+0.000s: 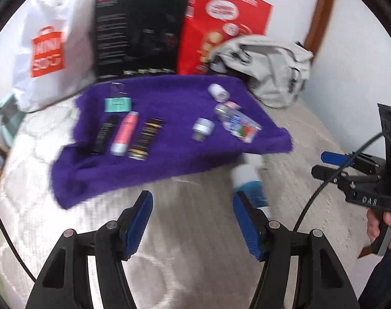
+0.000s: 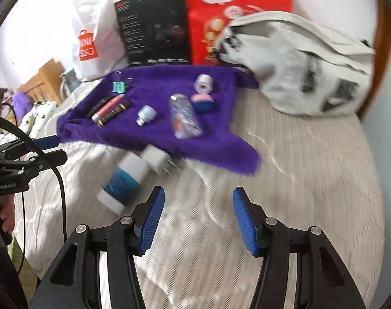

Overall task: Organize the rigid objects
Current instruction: 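Grasp the white-and-blue deodorant stick with the left tool while the right tool grasps the white plug adapter, then carry the deodorant stick and plug adapter over the towel with both tools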

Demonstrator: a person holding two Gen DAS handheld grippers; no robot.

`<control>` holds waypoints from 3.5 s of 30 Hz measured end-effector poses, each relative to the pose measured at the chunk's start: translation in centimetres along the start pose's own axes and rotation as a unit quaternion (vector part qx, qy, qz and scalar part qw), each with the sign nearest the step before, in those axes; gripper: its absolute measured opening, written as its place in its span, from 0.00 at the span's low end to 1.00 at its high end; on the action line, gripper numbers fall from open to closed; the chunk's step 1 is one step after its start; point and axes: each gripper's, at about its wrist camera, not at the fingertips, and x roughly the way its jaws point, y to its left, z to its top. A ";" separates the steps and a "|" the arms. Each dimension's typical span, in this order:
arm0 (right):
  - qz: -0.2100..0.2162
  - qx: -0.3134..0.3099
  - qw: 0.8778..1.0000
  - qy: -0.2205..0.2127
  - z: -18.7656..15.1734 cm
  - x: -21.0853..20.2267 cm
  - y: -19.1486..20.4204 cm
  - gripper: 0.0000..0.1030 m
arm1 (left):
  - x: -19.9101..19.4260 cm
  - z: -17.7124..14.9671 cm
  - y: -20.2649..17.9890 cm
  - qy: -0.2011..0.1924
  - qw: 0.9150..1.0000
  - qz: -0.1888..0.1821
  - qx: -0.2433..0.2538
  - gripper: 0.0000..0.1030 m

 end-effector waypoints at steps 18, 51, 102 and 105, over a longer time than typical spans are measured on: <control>0.022 0.089 0.996 -0.015 -5.6 -3.6 -5.2 0.57 | 8.5 -0.2 -6.8 0.075 0.996 0.030 0.033 0.61; 0.048 0.062 0.997 0.016 2.6 8.2 4.5 0.57 | 3.4 -3.7 2.6 0.053 0.997 0.055 -0.003 0.33; -0.006 -0.034 0.999 0.024 -1.8 6.6 4.3 0.65 | 2.9 -4.3 3.2 0.031 0.999 0.038 -0.002 0.34; -0.011 -0.049 0.999 0.010 -1.4 7.1 4.7 0.65 | 2.9 -4.2 3.3 0.033 0.999 0.036 -0.002 0.34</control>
